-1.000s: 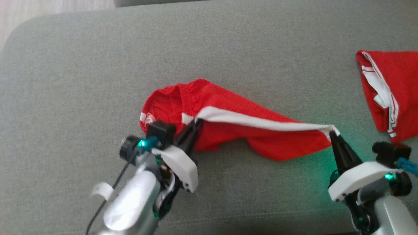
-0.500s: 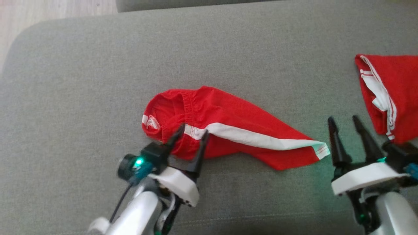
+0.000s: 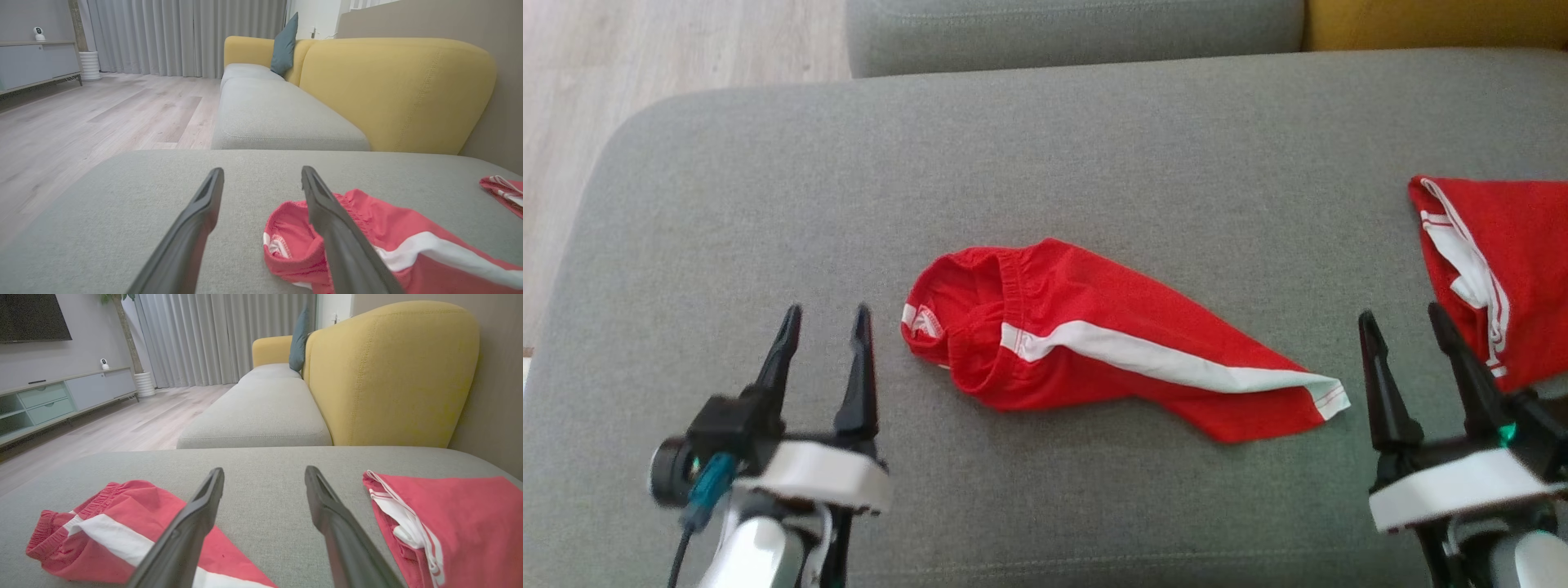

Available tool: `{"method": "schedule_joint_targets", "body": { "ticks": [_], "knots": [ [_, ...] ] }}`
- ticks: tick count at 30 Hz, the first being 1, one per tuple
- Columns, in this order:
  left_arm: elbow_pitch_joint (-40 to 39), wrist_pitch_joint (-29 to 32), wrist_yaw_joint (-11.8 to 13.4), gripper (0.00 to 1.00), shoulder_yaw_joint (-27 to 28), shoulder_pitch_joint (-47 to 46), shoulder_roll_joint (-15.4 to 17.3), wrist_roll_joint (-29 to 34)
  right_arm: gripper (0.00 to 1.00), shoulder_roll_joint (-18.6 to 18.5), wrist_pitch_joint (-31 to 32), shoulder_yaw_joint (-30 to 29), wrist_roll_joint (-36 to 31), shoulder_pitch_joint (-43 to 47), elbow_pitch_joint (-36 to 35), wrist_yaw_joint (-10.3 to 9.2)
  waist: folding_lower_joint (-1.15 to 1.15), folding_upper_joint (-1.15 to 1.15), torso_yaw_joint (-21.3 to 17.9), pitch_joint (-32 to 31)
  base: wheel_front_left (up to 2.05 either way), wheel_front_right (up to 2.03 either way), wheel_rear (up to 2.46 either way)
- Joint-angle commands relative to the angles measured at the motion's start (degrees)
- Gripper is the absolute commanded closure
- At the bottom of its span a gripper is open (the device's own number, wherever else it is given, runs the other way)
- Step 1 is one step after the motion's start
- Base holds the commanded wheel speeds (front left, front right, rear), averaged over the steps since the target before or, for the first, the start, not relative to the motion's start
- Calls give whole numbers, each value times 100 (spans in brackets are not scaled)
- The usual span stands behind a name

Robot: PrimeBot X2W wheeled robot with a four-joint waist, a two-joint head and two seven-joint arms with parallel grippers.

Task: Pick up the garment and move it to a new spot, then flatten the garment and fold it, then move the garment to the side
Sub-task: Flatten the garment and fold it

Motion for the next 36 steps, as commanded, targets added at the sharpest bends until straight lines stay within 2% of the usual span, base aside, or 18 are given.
{"method": "schedule_joint_targets", "body": {
  "ticks": [1,16,21,26,27,33,36],
  "knots": [
    [-227,-50,23,0,267,-106,125,-12,0,-44,26,76,-43,-34,-265,22,0,0,12,-39,0,0,0],
    [-430,-51,91,0,287,160,302,53,0,24,234,43,-40,151,-545,22,0,0,9,-79,0,0,0],
    [-444,124,-105,0,128,7,323,-8,0,11,251,43,-3,108,-532,22,0,0,-6,20,0,0,0],
    [-348,903,-599,0,-412,-676,192,-85,0,3,314,88,30,12,-520,22,0,0,-41,226,0,0,0],
    [-348,903,-599,0,-412,-676,192,-85,0,3,314,88,30,12,-520,22,0,0,-41,226,0,0,0],
    [177,2169,-1018,0,-832,-1419,-137,-492,0,5,314,169,66,-131,-453,22,0,0,-207,437,0,0,0],
    [457,2643,-1058,0,-869,-1591,-189,-666,0,24,301,164,82,-158,-393,22,0,0,-292,496,0,0,0]
  ]
}}
